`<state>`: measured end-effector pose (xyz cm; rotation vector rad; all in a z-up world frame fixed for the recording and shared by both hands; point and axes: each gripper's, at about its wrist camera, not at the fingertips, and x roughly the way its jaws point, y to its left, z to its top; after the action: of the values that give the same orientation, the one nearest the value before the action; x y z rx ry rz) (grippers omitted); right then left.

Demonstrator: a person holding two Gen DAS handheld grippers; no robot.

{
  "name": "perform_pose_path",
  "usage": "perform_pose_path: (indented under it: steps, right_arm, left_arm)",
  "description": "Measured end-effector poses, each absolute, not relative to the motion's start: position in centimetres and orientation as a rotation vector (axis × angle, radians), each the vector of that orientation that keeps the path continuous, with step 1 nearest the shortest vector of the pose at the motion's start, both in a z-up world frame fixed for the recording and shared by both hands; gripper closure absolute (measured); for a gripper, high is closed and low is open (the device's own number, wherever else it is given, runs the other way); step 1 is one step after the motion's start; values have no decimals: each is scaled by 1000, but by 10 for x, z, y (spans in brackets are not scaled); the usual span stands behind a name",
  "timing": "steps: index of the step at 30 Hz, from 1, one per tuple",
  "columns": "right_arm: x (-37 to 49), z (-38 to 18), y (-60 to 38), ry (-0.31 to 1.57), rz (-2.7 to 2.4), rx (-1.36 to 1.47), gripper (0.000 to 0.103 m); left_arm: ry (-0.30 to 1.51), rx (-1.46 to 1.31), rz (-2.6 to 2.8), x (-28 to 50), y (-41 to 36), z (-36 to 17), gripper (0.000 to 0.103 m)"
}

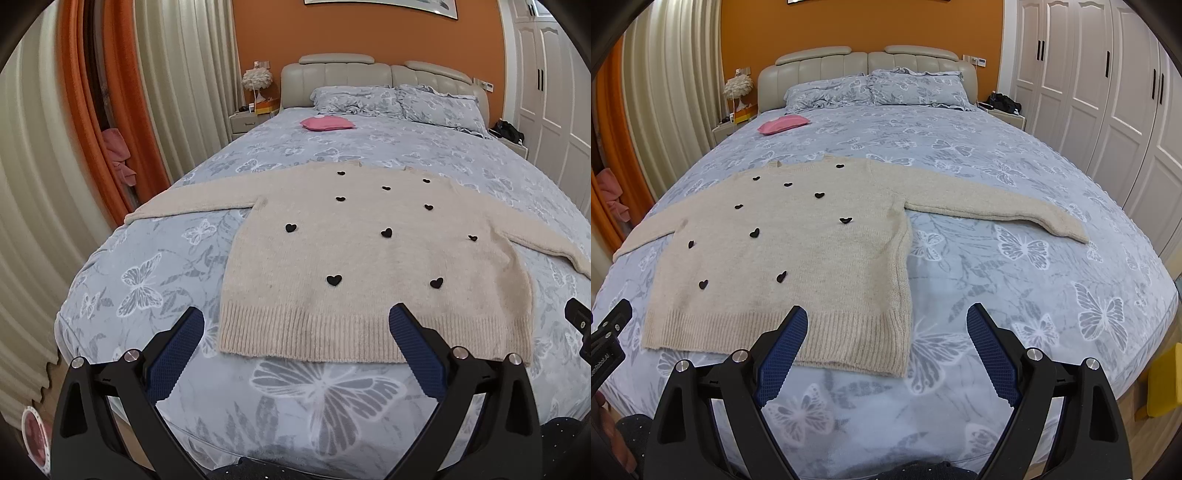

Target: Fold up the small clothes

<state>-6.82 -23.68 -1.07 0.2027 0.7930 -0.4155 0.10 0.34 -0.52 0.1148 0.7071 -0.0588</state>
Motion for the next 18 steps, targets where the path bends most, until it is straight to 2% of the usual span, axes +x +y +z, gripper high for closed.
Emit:
perform_pose_path:
  steps: [18]
  right_arm:
    - [-68,-11,-236,794,-416,202,17]
  left_arm:
    - [711,110,-62,1,4,-6,5]
